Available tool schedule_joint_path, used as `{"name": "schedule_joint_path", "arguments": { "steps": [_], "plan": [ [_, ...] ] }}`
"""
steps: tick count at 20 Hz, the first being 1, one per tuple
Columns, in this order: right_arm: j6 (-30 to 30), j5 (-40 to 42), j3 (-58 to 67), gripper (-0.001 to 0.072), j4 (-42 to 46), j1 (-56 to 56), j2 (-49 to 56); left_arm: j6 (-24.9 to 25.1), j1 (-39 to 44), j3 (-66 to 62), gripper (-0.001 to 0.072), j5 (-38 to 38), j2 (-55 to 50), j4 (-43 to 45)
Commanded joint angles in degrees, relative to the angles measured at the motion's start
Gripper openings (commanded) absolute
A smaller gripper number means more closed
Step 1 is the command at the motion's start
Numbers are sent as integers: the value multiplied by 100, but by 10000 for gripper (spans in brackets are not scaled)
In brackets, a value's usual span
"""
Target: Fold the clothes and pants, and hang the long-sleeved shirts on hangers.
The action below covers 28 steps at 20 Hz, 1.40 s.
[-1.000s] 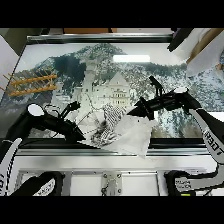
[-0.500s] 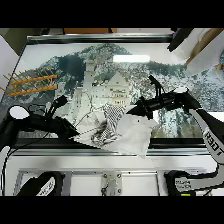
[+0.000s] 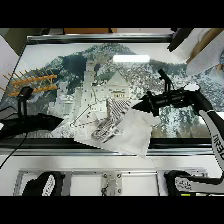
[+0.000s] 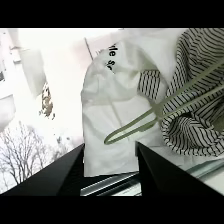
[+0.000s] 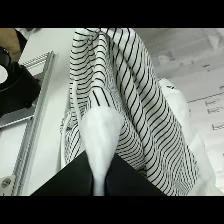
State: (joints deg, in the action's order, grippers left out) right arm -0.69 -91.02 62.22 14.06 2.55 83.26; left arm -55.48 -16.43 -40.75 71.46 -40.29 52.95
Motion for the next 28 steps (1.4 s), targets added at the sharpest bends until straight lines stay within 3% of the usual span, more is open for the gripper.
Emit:
{"name": "schedule_joint_path", "arguments": {
  "steps": [1, 2, 6, 8, 14, 21, 28],
  "plan": [
    [-168, 133, 2, 7, -35, 188, -435, -1416, -46, 501, 454, -68, 597, 96],
    [-170, 166, 2, 7, -31, 190, -533, -1967, 140, 776, 636, -83, 667, -2],
    [-173, 227, 2, 8, -24, 190, -708, -3954, 1069, 1506, 640, -710, 549, -428],
    [-258, 227, 2, 8, -24, 190, -710, -4513, 1624, 1561, 640, -1123, 289, -782],
    [-258, 225, 2, 8, -24, 190, -710, -4706, 3058, 1554, 640, -2413, -702, -2225],
    [-258, 225, 2, 8, -24, 188, -710, -4706, 3757, 1552, 640, -2540, -1384, -2315],
    [-258, 214, 2, 8, -24, 175, -710, -4813, 4024, 1550, 639, -3423, -1456, -2430]
  ]
}}
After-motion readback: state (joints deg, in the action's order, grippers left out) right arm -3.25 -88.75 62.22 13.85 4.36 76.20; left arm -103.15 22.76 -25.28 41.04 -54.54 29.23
